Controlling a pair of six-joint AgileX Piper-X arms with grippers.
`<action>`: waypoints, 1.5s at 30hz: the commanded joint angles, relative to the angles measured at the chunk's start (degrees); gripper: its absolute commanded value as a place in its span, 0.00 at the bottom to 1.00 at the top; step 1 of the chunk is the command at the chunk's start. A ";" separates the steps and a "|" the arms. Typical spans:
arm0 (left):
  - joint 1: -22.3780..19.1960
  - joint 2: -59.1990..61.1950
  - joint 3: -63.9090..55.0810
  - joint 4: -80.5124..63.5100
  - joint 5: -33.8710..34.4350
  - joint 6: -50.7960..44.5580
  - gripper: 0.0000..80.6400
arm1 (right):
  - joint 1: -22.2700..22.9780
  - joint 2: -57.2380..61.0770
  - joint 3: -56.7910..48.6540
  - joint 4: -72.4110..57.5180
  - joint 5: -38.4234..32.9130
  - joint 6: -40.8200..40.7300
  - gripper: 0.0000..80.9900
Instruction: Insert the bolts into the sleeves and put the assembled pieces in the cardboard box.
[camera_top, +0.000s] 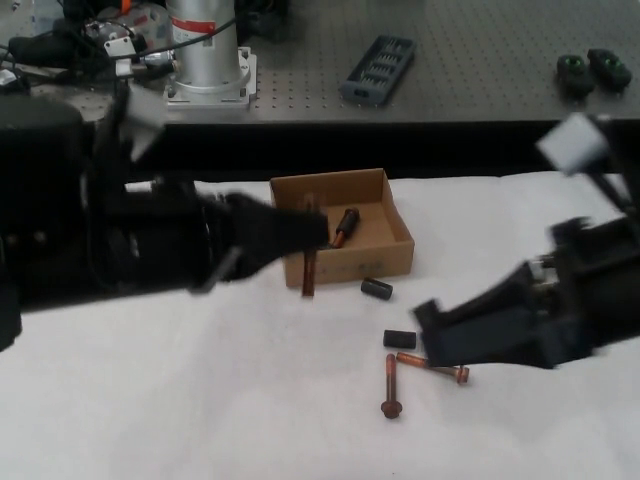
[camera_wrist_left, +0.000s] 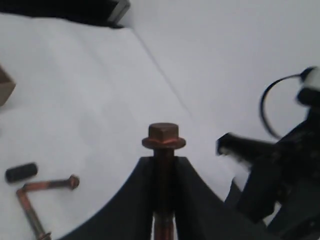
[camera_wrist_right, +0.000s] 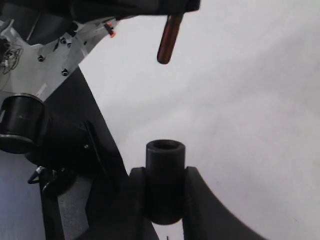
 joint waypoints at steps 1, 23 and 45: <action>1.08 -0.80 -0.17 -12.09 3.91 -5.50 0.09 | 3.59 1.91 -0.10 -6.33 -1.03 4.38 0.03; 1.23 -0.80 -0.17 -18.52 7.66 -12.16 0.09 | 6.06 5.22 -0.10 -24.26 0.67 16.98 0.03; 1.44 -0.80 -0.17 -19.10 5.98 -9.60 0.09 | 5.15 3.45 -0.10 -24.13 2.89 16.98 0.03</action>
